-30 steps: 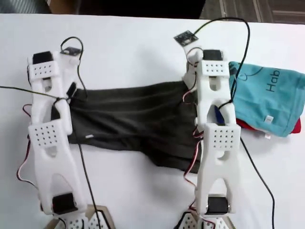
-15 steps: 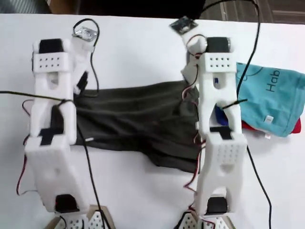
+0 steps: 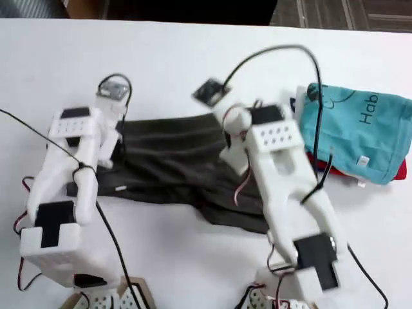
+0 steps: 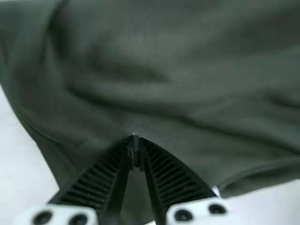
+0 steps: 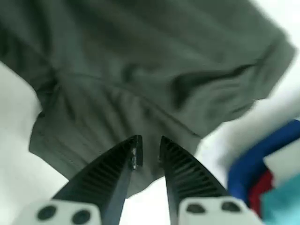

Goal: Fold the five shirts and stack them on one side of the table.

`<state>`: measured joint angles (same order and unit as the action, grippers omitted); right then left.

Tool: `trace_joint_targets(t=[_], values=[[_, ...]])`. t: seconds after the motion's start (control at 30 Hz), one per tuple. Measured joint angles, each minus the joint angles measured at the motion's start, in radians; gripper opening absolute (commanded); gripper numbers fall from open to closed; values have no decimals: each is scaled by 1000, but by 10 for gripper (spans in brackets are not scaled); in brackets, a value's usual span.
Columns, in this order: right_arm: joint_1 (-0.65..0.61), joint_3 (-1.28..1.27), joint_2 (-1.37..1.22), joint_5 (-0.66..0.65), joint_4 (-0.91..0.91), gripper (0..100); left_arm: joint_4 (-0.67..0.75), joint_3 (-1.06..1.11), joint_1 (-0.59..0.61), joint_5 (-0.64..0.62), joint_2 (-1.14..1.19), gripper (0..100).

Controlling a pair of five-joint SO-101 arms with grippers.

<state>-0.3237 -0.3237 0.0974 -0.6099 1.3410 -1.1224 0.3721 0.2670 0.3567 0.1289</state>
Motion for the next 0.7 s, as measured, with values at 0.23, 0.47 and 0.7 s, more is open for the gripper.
trace_joint_targets(t=[0.23, 0.47, 0.7], values=[[-144, -235, 64, 0, -38, 74, 106, 31, 63, 2, 0, 27], [-239, -311, 64, 0, -43, 77, 127, -20, 61, 0, 130, 26], [-242, -318, 71, 0, -43, 172, 38, -140, 61, -3, 219, 26]])
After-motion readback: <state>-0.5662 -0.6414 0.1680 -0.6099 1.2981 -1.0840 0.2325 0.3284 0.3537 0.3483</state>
